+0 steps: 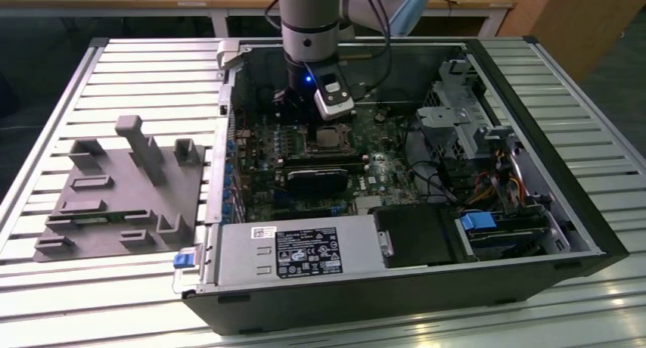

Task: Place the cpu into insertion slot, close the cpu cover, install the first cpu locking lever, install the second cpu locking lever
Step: 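Close the cpu cover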

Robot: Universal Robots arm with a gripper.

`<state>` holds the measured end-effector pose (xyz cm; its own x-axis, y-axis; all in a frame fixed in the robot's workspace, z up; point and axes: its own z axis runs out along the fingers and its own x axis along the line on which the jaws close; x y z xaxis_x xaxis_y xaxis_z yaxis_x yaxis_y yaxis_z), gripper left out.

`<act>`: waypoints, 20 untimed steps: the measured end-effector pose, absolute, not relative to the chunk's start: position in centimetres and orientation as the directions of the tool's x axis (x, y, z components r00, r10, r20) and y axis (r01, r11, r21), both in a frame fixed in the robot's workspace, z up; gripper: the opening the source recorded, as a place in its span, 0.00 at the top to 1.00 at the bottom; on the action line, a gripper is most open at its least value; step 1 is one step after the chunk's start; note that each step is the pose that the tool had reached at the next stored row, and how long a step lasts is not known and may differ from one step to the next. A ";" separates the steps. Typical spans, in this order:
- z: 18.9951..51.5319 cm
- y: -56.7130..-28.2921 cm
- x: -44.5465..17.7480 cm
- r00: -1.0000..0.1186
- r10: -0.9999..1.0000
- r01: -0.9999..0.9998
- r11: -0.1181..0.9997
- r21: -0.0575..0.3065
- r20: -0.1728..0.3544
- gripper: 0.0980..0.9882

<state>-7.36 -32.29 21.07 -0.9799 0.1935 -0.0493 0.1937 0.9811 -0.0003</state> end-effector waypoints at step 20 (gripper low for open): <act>21.4 -32.3 -6.6 -0.980 0.194 0.194 0.981 0.000 -0.049 1.00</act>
<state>-6.64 -32.29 21.37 -0.9799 0.1935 -0.0493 0.1938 0.9810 -0.0003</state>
